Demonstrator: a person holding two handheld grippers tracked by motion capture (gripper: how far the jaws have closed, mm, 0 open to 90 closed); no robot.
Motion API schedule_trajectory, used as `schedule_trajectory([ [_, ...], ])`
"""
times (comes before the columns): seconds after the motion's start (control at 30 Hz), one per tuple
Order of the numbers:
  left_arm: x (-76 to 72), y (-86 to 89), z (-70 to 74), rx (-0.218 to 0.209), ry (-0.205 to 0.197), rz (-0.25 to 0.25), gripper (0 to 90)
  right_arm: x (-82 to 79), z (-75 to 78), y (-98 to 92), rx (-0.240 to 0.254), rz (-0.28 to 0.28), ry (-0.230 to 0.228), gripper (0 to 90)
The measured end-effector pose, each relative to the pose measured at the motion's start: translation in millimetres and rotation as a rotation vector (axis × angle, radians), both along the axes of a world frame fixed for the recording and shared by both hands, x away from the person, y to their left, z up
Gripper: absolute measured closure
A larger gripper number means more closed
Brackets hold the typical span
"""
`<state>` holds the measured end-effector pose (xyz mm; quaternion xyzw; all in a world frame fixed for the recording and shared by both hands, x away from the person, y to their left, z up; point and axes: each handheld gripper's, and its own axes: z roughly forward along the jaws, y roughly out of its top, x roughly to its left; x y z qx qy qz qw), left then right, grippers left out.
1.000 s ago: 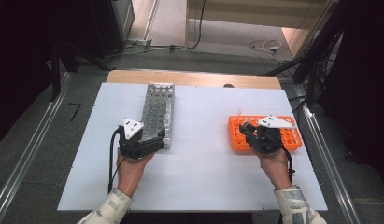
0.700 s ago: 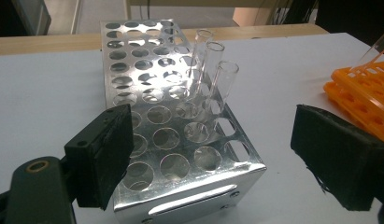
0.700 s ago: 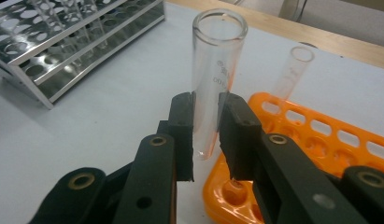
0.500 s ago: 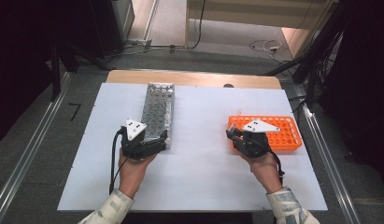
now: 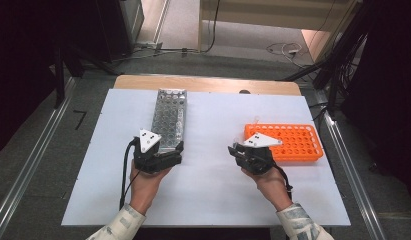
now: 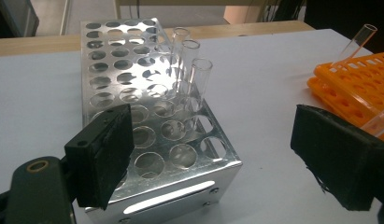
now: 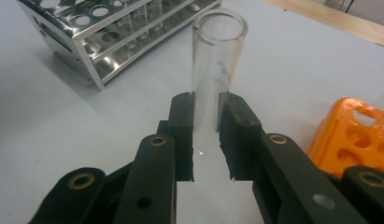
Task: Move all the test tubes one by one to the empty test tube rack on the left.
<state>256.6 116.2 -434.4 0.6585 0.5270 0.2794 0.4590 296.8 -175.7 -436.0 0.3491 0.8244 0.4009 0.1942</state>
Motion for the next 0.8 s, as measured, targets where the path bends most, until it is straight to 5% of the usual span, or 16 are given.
schedule_trajectory([
  [0.37,-7.8,-17.7,1.5,-0.009,-0.008,-0.073,15.4,-6.1,-8.6,26.3,-0.022,0.065,0.006,72.8],
  [0.53,-13.8,-31.8,2.5,-0.010,-0.012,-0.152,17.1,-11.0,-11.8,42.3,-0.032,0.108,0.011,72.8],
  [0.8,-20.2,-48.6,0.0,-0.004,-0.019,-0.310,36.2,-19.4,-15.3,61.8,-0.036,0.173,0.014,72.8],
])
